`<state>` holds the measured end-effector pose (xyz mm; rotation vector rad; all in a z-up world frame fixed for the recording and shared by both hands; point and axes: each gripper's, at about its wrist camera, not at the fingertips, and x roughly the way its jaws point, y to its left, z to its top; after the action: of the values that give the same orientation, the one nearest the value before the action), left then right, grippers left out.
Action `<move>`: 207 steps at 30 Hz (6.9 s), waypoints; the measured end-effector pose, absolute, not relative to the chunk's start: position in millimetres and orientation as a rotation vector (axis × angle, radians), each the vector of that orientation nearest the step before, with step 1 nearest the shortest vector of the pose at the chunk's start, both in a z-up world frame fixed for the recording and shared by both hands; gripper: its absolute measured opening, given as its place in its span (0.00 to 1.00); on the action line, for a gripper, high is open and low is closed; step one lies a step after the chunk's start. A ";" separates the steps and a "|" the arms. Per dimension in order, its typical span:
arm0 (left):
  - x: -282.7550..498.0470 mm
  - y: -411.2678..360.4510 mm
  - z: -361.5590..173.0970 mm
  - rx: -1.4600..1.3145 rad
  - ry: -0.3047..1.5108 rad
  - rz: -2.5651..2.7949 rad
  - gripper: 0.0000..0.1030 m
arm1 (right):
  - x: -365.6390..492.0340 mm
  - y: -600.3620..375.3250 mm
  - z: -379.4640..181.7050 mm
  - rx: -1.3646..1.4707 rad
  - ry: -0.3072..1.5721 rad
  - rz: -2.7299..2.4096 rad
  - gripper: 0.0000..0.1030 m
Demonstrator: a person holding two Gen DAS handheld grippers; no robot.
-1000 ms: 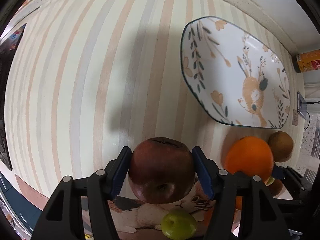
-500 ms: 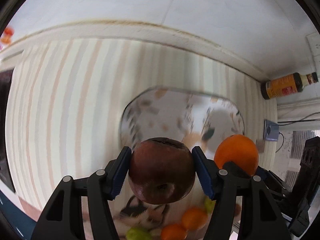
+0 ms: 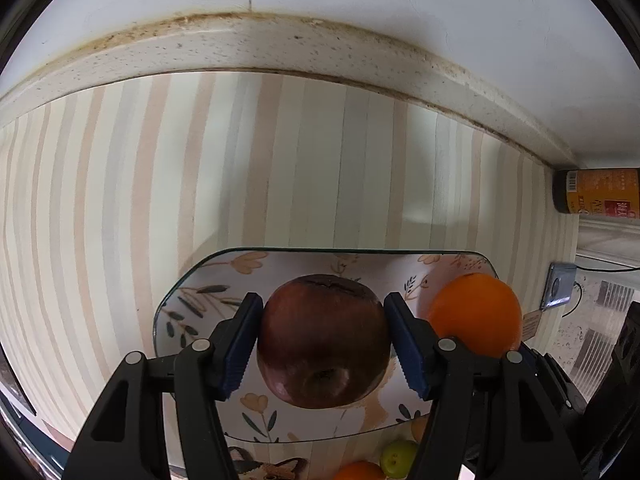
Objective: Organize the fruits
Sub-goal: 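Carry the apple with the left gripper onto the plate while the right places the orange, then open both grippers and lift them away from the plate, then grasp the green fruit with the left gripper while the right grasps a small orange, then lower the green fruit onto the plate with the left gripper while the right places the small orange, then open both grippers and withdraw them from the plate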
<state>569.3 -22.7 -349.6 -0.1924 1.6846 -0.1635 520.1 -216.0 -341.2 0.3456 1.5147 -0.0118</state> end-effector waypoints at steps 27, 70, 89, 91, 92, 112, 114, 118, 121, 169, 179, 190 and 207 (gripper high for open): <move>484.7 1.2 -255.9 -0.037 1.433 -0.094 0.85 | 467.7 -193.8 -269.3 0.169 1.423 -0.007 0.94; 327.2 24.2 -192.2 -0.017 1.319 -0.143 1.00 | 315.0 -194.4 -190.0 0.275 1.312 0.086 0.98; 295.1 38.5 -388.7 -0.281 1.844 -0.149 0.55 | 317.2 -175.7 -384.9 0.478 1.731 0.098 0.73; 295.2 34.1 -384.8 -0.227 1.809 -0.153 0.54 | 316.8 -171.5 -390.2 0.470 1.721 0.097 0.68; 296.2 29.3 -380.4 -0.163 1.774 -0.156 0.54 | 316.7 -168.7 -389.5 0.452 1.716 0.093 0.68; 316.3 42.8 -363.9 -0.145 1.678 -0.140 0.54 | 329.9 -131.4 -381.9 0.360 1.655 0.185 0.67; 322.3 45.0 -355.8 -0.164 1.664 -0.149 0.54 | 332.9 -129.8 -375.0 0.380 1.638 0.192 0.67; 348.2 57.5 -323.4 -0.223 1.597 -0.178 0.54 | 348.8 -130.3 -352.3 0.437 1.576 0.205 0.67; 372.0 58.1 -305.5 -0.242 1.557 -0.202 0.54 | 374.1 -131.5 -336.0 0.443 1.510 0.184 0.67; 458.3 47.6 -264.1 -0.036 1.415 -0.111 0.86 | 426.0 -147.3 -281.5 0.189 1.429 0.027 0.98; 387.5 32.5 -218.0 -0.034 1.323 -0.096 0.86 | 380.1 -161.4 -220.5 0.162 1.338 0.019 0.98; 342.4 18.9 -167.8 -0.037 1.244 -0.123 0.86 | 327.1 -169.4 -160.1 0.138 1.253 0.037 0.98; 309.8 6.0 -153.1 -0.059 1.239 -0.172 0.86 | 287.9 -189.1 -131.9 0.196 1.197 0.051 0.98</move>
<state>309.8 6.0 -153.1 -0.0586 1.2390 -0.1722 287.9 -189.1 -131.9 0.1962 1.1968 0.0512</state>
